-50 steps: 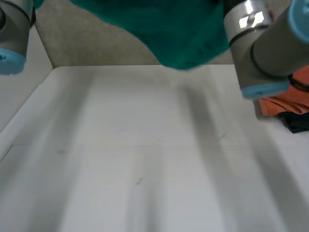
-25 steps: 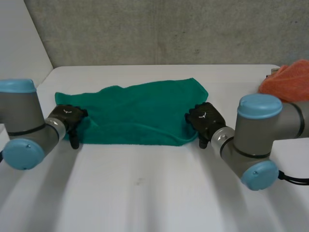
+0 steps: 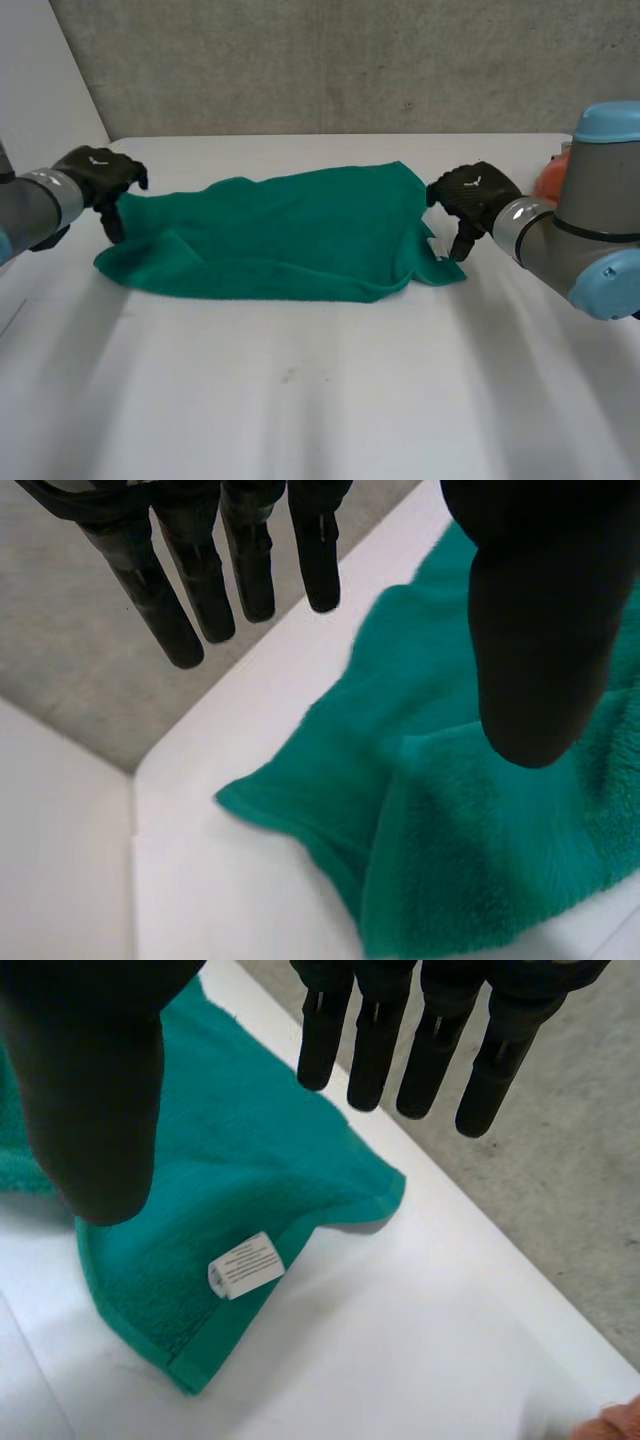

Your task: Fold the laundry.

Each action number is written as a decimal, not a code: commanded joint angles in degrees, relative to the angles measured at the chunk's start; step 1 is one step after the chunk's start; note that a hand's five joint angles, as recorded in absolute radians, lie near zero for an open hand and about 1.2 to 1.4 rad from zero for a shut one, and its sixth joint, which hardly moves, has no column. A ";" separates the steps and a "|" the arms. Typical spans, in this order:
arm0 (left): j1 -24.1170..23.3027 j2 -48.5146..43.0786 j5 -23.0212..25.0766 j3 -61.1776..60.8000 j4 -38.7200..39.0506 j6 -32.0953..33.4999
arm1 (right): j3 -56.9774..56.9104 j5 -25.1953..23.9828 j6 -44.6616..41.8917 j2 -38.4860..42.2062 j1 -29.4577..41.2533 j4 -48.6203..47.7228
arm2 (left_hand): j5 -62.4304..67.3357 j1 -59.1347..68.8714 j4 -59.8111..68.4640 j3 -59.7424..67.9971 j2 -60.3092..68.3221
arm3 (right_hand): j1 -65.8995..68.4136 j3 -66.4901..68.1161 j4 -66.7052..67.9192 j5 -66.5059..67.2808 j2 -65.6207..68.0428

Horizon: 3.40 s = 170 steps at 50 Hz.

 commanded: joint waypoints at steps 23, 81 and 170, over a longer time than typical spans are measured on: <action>0.10 -5.74 5.80 6.53 -3.64 0.15 | -1.69 0.62 15.45 11.97 4.61 -7.01 | -0.82 -0.80 -0.68 -0.61 -0.59 | 17.08 17.35 17.03 16.79 17.18; -5.08 -27.88 2.19 27.54 -3.29 17.02 | 9.21 -5.79 7.80 -16.07 5.93 -8.69 | 6.07 6.10 6.22 6.29 6.31 | 50.77 51.03 50.72 50.48 50.86; 0.90 -3.53 -1.23 6.79 -23.68 0.77 | 9.38 4.49 -3.99 -9.64 0.48 11.18 | 57.02 57.05 57.17 57.24 57.26 | -4.08 -3.82 -4.13 -4.37 -3.98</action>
